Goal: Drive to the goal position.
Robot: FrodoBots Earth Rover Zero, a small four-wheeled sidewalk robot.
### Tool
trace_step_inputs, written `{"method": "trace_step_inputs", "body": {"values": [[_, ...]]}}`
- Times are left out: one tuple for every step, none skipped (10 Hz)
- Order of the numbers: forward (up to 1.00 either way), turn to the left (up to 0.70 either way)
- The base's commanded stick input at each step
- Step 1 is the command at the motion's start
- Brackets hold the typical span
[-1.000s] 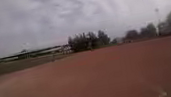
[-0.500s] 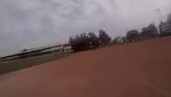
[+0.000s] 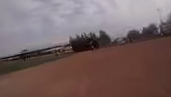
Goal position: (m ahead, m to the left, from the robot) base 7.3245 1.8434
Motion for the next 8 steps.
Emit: {"method": "trace_step_inputs", "body": {"values": [[0.50, 0.00], [0.50, 0.00], [0.50, 0.00], [0.50, 0.00], [0.50, 0.00], [0.50, 0.00], [0.50, 0.00], [0.50, 0.00]]}}
